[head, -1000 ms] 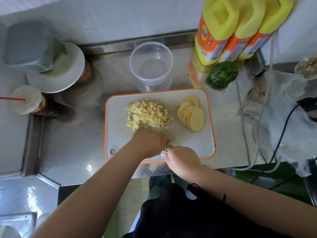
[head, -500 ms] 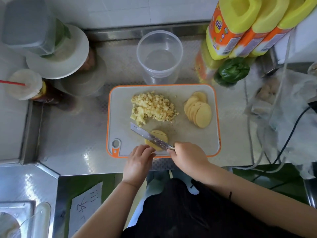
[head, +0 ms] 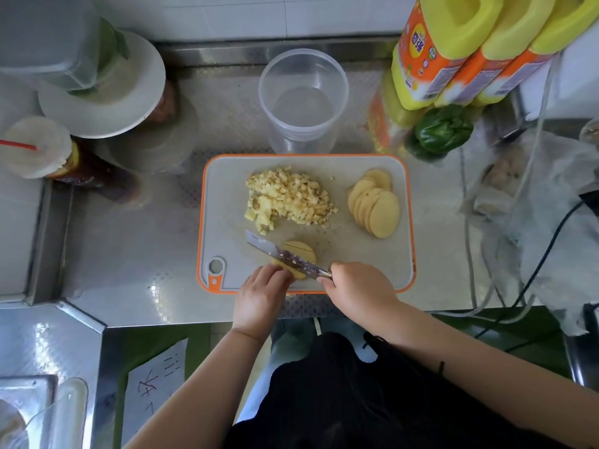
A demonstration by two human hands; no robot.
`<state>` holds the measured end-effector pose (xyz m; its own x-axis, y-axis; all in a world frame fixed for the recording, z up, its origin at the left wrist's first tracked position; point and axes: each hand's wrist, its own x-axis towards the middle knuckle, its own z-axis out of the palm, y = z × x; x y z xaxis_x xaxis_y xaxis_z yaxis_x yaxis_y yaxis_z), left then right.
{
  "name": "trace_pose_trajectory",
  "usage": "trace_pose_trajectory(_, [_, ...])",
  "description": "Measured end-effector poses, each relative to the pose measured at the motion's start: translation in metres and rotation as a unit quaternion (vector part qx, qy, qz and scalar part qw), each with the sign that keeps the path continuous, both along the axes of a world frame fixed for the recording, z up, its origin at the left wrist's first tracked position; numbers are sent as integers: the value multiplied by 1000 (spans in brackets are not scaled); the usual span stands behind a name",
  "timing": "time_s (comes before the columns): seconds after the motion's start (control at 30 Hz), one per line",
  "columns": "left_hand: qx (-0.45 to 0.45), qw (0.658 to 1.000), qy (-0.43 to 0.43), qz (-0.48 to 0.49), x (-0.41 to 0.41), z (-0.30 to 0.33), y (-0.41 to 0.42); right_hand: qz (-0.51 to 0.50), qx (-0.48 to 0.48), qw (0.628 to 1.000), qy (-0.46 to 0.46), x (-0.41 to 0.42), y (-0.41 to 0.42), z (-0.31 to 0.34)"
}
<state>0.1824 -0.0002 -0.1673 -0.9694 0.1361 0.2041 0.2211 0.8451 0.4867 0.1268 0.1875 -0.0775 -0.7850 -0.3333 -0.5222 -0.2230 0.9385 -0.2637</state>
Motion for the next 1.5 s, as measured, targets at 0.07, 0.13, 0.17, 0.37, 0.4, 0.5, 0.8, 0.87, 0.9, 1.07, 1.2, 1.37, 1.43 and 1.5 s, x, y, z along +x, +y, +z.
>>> trace_pose_trajectory(0.07, [-1,1000,4,9,-1,0,1,9,1,1000,-5,-1,-1,0])
trace_pose_trajectory(0.13, [3,1000,6,17,-1,1,3,17,4,1000,-9,-2,-2,0])
trace_pose_trajectory(0.17, [5,1000,6,20,-2,1,4,22,6,1000,-7,-2,-2,-1])
trace_pose_trajectory(0.37, [23,999,-5,32,-3,-1,4,62,15,998,13,1,-3,-5])
trace_pose_trajectory(0.4, [27,999,-5,34,-3,0,4,64,20,998,15,1,-3,-6])
trace_pose_trajectory(0.5, [37,999,-2,38,-3,0,5,68,29,997,10,2,-4,-10])
trace_pose_trajectory(0.8, [59,997,14,44,-2,-4,6,59,23,997,-42,-5,-7,-19])
trace_pose_trajectory(0.87, [64,997,13,43,-2,-5,6,54,19,997,-48,-5,-8,-20])
trace_pose_trajectory(0.9, [64,997,10,42,-2,-5,5,53,15,997,-48,-5,-8,-19])
trace_pose_trajectory(1.07, [55,998,3,38,3,-6,4,43,16,997,-56,-1,-7,-19])
trace_pose_trajectory(1.2, [42,998,7,43,1,-4,2,28,3,998,-54,-4,-11,-21])
trace_pose_trajectory(1.37, [53,998,-5,38,3,-5,4,51,9,998,-27,2,-9,-23])
trace_pose_trajectory(1.43, [54,998,-11,44,2,-4,6,50,11,998,-31,2,-3,-25])
trace_pose_trajectory(1.5, [55,997,-15,50,2,-3,7,46,19,998,-34,3,2,-27])
